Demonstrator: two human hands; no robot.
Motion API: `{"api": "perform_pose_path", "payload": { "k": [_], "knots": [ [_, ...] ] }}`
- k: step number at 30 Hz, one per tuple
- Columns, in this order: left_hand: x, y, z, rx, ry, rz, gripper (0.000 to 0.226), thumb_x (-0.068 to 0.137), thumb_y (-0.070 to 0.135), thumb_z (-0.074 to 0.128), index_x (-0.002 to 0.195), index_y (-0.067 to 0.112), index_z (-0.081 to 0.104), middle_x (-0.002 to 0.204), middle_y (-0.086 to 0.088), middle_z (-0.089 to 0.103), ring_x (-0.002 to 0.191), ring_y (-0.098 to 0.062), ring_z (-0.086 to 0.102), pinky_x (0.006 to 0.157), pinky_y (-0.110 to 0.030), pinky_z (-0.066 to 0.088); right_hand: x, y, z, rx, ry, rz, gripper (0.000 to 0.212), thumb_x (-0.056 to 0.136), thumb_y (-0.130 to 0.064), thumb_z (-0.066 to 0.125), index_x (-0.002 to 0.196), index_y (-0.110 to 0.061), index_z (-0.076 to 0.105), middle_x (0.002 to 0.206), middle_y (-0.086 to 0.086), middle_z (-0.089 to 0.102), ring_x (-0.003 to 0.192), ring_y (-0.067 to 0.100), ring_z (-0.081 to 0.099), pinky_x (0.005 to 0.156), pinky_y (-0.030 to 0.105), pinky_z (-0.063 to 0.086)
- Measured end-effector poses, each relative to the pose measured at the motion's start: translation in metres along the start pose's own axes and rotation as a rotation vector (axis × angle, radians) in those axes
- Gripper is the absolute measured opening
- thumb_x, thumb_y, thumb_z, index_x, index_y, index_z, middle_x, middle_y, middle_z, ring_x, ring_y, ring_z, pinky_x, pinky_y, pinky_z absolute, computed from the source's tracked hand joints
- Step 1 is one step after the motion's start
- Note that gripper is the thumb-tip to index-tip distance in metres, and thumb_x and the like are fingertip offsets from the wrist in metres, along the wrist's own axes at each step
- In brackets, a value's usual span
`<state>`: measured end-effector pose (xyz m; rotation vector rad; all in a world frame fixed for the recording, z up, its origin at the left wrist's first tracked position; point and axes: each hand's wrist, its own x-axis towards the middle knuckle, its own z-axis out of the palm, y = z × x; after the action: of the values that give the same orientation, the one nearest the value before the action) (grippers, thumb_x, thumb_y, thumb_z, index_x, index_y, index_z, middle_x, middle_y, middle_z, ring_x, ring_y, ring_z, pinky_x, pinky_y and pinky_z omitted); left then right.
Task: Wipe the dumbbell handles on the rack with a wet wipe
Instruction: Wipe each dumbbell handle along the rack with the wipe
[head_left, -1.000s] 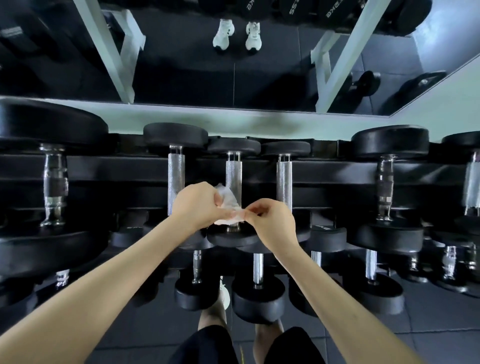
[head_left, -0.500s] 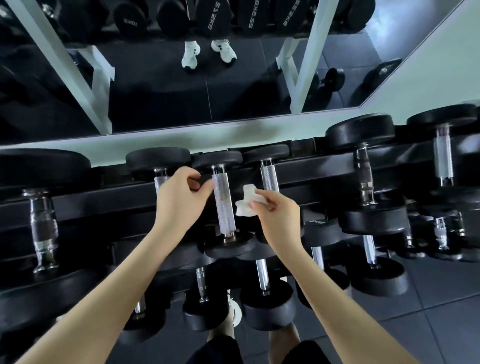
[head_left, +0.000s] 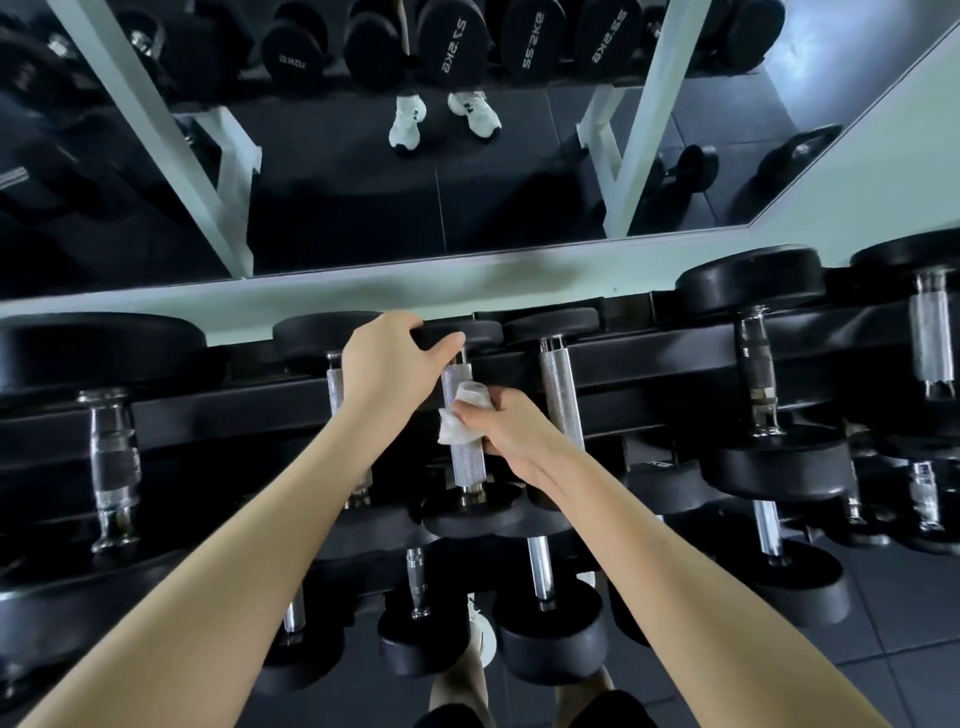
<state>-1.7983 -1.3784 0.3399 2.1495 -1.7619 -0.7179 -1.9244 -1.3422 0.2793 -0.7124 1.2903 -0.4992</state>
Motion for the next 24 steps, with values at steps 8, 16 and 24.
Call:
{"api": "perform_pose_path", "payload": {
  "k": [8,16,24],
  "knots": [
    [0.007,-0.005,-0.009,-0.062,-0.031,-0.009,0.036,0.087,0.041,0.061,0.101,0.009,0.07,0.079,-0.004,0.067,0.088,-0.022,0.064,0.072,-0.027,0.044,-0.003,0.001,0.004,-0.006,0.259,-0.074,0.012,0.078,-0.01,0.075,0.09,-0.011,0.07,0.082,0.0,0.069,0.082,0.013,0.067,0.069,0.02,0.054],
    [0.008,0.01,-0.006,0.317,-0.063,0.018,0.062,0.083,0.064,0.05,0.054,0.013,0.03,0.048,-0.001,0.032,0.044,-0.016,0.031,0.043,-0.026,0.022,-0.01,0.015,0.017,-0.312,0.376,-0.199,0.027,0.083,-0.025,0.071,0.107,-0.013,0.069,0.089,-0.003,0.07,0.083,0.011,0.065,0.068,0.019,0.049],
    [0.015,0.003,-0.009,0.143,-0.093,0.145,0.041,0.083,0.049,0.063,0.111,0.02,0.067,0.116,-0.001,0.065,0.108,-0.021,0.057,0.087,-0.031,0.042,-0.015,0.004,0.004,-0.44,0.805,-0.394,0.007,0.088,-0.014,0.064,0.087,-0.02,0.062,0.076,-0.013,0.061,0.063,0.001,0.053,0.057,0.012,0.037]
  ]
}}
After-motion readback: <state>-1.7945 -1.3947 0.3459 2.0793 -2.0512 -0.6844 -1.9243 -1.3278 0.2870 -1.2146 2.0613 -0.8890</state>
